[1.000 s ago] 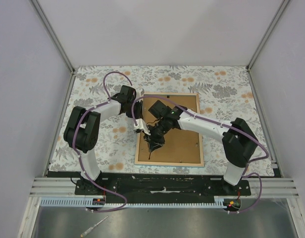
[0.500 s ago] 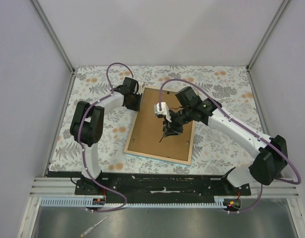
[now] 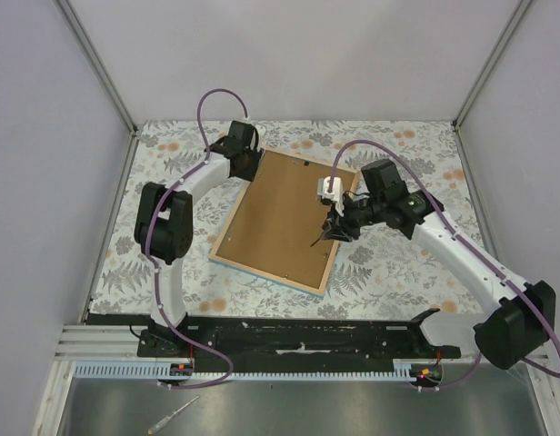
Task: Take the photo out of the frame
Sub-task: Adjust the photo frame at the center of the board.
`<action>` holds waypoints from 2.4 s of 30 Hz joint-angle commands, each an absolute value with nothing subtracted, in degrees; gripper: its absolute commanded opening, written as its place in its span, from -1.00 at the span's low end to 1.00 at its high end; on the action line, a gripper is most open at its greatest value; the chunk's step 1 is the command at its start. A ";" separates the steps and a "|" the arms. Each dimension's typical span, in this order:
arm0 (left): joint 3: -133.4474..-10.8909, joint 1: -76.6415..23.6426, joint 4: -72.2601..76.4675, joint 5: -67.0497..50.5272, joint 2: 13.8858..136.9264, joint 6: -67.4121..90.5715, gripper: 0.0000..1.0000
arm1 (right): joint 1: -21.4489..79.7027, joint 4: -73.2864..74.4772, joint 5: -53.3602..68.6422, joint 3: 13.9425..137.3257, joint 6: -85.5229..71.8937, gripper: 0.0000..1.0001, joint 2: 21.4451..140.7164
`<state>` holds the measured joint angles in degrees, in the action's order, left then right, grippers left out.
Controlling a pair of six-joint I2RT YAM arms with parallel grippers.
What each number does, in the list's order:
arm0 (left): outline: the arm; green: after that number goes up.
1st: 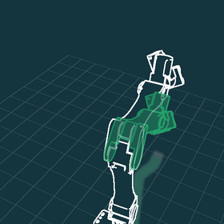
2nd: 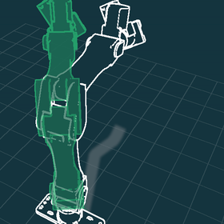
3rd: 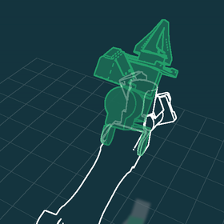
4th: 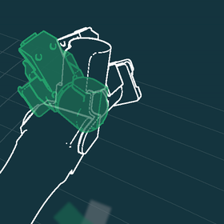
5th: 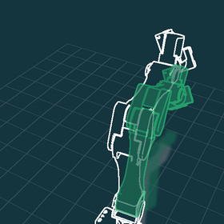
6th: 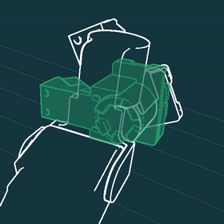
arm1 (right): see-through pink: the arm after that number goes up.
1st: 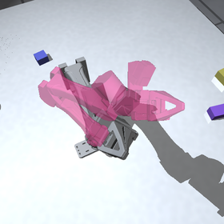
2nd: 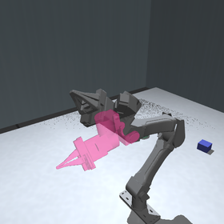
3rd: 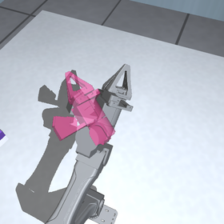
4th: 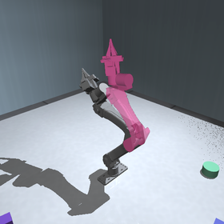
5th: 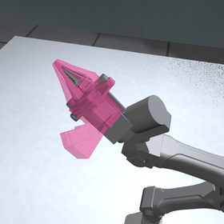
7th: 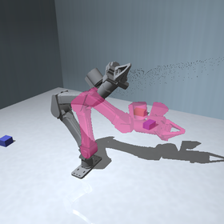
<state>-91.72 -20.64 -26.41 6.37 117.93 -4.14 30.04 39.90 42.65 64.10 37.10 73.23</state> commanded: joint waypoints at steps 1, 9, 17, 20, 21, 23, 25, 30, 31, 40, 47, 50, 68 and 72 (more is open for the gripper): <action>-97.47 -22.14 -24.08 10.37 115.31 -7.82 0.10 | 26.11 34.11 43.85 62.76 33.93 -1.00 69.53; -98.09 -30.21 -26.28 6.85 110.93 -9.66 0.40 | 17.07 28.84 40.35 62.58 27.52 -1.00 64.96; -100.19 -44.11 -29.09 0.89 113.28 -5.99 0.56 | 1.25 21.37 31.22 61.17 18.38 -1.00 56.87; -103.79 -46.57 -31.02 -2.71 117.32 -2.91 0.57 | -2.54 18.29 27.87 59.51 16.79 -1.00 54.15; -104.84 -47.28 -31.63 -3.59 118.90 -2.03 0.57 | -3.07 17.06 26.82 58.89 16.44 -1.00 53.36; -106.34 -48.68 -32.25 -5.09 121.28 -0.62 0.57 | -4.13 15.56 25.67 58.01 16.26 -1.00 52.12; -107.57 -50.09 -32.34 -5.45 123.74 -0.62 0.57 | -5.18 15.21 25.57 57.75 16.26 -1.00 51.68; -110.65 -52.12 -33.22 -6.06 129.10 1.49 0.57 | -6.76 15.12 27.68 57.39 16.00 -1.00 52.03; -111.26 -52.38 -33.40 -5.98 130.33 1.58 0.57 | -6.85 15.12 27.86 57.39 15.74 -1.00 52.03; -112.50 -53.52 -34.36 -6.06 134.21 1.67 0.35 | -6.94 14.24 29.27 56.87 15.29 -1.00 50.63; -110.83 -54.32 -34.72 -8.00 135.00 -1.65 -0.04 | -7.03 13.89 31.11 56.43 14.77 -1.00 49.05; -109.95 -54.75 -34.72 -8.17 134.65 -3.77 -0.22 | -7.03 13.54 33.30 56.08 14.68 -1.00 47.90; -98.88 -61.61 -33.57 -9.49 125.95 -26.26 -0.32 | -7.03 10.72 38.23 55.20 10.72 -1.00 44.91; -95.72 -63.01 -33.75 -9.93 122.53 -30.75 -0.31 | -6.94 10.37 38.23 55.37 10.02 -1.00 44.47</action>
<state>-99.15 -61.23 -31.48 -7.70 126.52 -19.33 -6.87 13.78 37.10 55.00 11.73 45.76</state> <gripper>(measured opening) 0.367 0.328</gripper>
